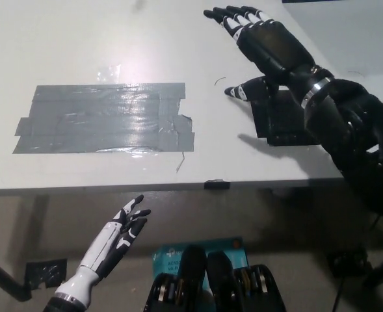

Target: A tripod is kept on the middle of the desk infront of the robot and the robot grabs one of its legs to pick it up and hands it to a person

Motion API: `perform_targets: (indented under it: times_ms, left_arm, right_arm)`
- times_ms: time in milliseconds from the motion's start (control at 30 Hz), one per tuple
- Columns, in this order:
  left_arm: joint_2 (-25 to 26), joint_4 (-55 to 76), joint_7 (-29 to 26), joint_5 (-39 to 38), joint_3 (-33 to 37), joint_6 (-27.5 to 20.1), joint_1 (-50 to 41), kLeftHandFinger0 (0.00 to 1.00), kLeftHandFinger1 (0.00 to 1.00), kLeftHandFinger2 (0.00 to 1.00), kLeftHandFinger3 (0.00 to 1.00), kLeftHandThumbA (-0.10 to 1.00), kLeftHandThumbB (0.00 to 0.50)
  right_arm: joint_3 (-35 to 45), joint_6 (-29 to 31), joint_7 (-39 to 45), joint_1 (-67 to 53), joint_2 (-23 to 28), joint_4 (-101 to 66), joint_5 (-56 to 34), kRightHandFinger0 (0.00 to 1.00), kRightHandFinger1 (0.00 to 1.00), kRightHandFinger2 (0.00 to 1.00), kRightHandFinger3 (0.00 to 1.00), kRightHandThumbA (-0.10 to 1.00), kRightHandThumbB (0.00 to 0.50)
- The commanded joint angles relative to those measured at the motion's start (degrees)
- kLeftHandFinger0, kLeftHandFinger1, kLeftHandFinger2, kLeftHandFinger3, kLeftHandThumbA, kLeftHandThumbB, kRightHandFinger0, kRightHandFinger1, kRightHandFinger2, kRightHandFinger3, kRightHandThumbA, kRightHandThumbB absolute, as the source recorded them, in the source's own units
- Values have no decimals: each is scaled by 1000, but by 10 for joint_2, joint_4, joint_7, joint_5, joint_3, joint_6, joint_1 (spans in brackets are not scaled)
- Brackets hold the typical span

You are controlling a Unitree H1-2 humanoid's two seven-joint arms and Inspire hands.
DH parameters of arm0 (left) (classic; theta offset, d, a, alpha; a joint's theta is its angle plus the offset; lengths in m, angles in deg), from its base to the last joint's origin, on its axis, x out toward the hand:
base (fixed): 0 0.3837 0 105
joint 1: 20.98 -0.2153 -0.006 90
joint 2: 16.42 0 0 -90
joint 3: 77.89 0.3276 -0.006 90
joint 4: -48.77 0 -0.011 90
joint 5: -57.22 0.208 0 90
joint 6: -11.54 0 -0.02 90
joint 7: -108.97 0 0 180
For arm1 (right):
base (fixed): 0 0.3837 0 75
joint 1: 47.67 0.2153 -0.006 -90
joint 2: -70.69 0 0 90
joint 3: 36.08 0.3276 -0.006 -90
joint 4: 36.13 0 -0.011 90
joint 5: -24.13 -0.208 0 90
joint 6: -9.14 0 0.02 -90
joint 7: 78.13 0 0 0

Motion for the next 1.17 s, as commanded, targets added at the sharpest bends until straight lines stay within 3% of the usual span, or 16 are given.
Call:
perform_targets:
  times_ms: [0,100,200,333,400,600,667,767,933,1000,1133]
  left_arm:
    - [18,25,22,4,8,-19,34,870,843,856,1000,1000,76]
    - [18,22,23,-3,5,-24,37,852,832,851,1000,1000,71]
    - [17,18,22,-4,5,-27,37,868,829,854,1000,1000,66]
    - [13,12,17,-2,6,-30,33,862,823,852,1000,1000,75]
    - [10,11,15,-4,5,-32,27,817,822,863,1000,1000,58]
    - [6,6,0,1,3,-48,4,860,872,898,1000,1000,55]
    - [4,8,-5,4,3,-47,-9,973,926,948,1000,1000,73]
    - [-3,6,-12,-2,-3,-46,-25,1000,992,1000,1000,1000,100]
    - [-13,3,-19,-12,-10,-46,-43,1000,1000,1000,1000,1000,127]
    - [-21,2,-29,-10,-12,-53,-50,1000,1000,1000,1000,1000,136]
    - [-27,3,-34,-10,-18,-53,-57,1000,1000,1000,1000,1000,155]
  right_arm:
    - [107,-221,242,68,119,-379,-420,1000,1000,1000,1000,895,500]
    - [121,-221,194,21,162,-461,-496,1000,1000,1000,1000,874,500]
    - [134,-221,144,-38,199,-540,-535,1000,1000,1000,1000,926,500]
    - [160,-217,90,-139,233,-624,-580,1000,1000,1000,1000,857,500]
    - [158,-154,50,-235,254,-633,-584,1000,1000,1000,1000,858,500]
    - [165,-109,14,-415,140,-581,-529,1000,1000,1000,1000,881,495]
    - [170,-69,10,-463,81,-498,-517,1000,1000,1000,1000,929,410]
    - [170,-24,0,-487,1,-374,-482,1000,1000,1000,1000,982,320]
    - [190,-22,-12,-500,-91,-253,-461,1000,1000,1000,1000,944,258]
    - [202,-29,-4,-497,-117,-174,-456,1000,1000,1000,1000,974,190]
    - [214,-43,21,-499,-125,-142,-462,1000,1000,1000,1000,945,184]
